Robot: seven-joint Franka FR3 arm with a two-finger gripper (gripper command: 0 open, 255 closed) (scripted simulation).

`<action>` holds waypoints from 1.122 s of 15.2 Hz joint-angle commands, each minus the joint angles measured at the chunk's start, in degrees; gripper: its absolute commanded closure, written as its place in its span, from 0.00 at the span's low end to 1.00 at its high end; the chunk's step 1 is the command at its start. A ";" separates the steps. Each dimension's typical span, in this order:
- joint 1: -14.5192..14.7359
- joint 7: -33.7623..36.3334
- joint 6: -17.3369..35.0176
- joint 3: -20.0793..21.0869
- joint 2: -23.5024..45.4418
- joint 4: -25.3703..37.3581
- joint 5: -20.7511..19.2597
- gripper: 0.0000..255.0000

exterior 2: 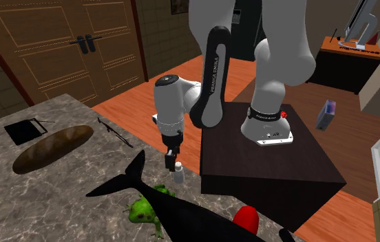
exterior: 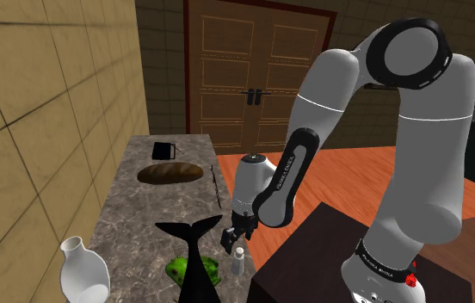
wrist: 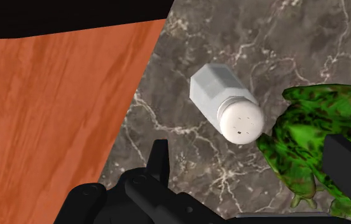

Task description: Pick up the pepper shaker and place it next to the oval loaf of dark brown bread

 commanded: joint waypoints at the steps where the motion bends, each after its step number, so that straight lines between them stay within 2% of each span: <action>1: 1.02 0.58 1.89 -1.16 2.25 0.41 -0.85 0.00; 4: 2.84 1.27 4.66 -3.04 6.10 1.54 -1.76 0.00; 12: 2.87 1.21 4.65 -3.05 6.09 1.54 -1.68 0.00; 13: 2.87 1.21 4.65 -3.05 6.09 1.54 -1.68 1.00; 17: 2.87 1.21 4.65 -3.05 6.08 1.54 -1.68 1.00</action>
